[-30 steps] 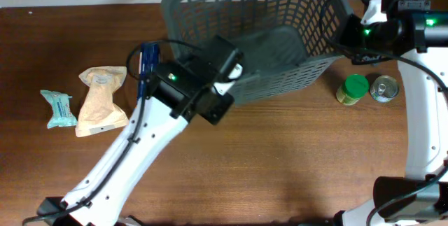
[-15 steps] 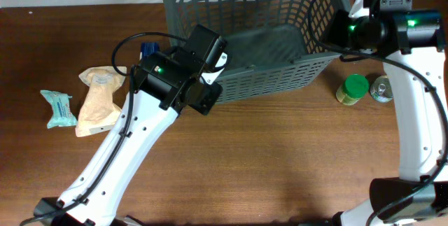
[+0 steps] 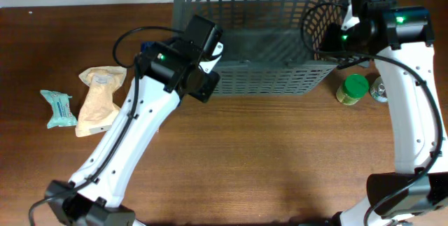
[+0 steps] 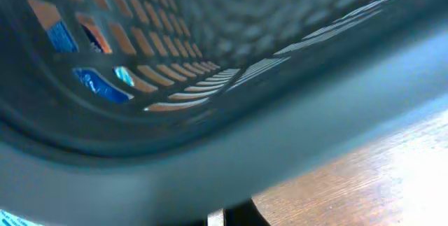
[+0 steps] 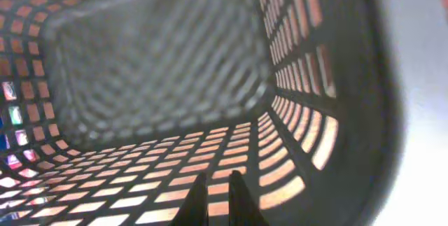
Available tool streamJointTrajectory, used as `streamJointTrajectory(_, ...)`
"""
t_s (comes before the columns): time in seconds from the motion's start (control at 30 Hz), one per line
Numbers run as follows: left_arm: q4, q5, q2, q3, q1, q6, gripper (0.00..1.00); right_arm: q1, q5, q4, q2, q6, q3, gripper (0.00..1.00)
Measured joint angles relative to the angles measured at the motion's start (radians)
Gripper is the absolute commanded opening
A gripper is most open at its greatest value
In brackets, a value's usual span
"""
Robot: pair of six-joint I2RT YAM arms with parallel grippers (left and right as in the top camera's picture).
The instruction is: Pack container
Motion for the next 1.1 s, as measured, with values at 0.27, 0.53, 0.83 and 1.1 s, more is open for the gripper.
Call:
streamJointTrajectory(0.27,-0.044,-0.004,-0.028,0.000,0.008,0.000,0.02,0.005,0.042,0.070,-0.001,-0.042,0.060,0.04)
streamJointTrajectory(0.53,-0.056,-0.109,-0.311,0.042,0.019,-0.005,0.29,-0.134,0.117,0.036,-0.041,-0.039,0.252,0.04)
streamJointTrajectory(0.83,-0.056,-0.190,-0.363,0.052,0.238,-0.005,0.31,-0.306,0.100,0.038,0.012,-0.023,0.254,0.04)
streamJointTrajectory(1.1,-0.073,-0.190,-0.351,0.052,0.304,-0.005,0.31,-0.306,-0.048,0.132,0.212,-0.024,0.254,0.04)
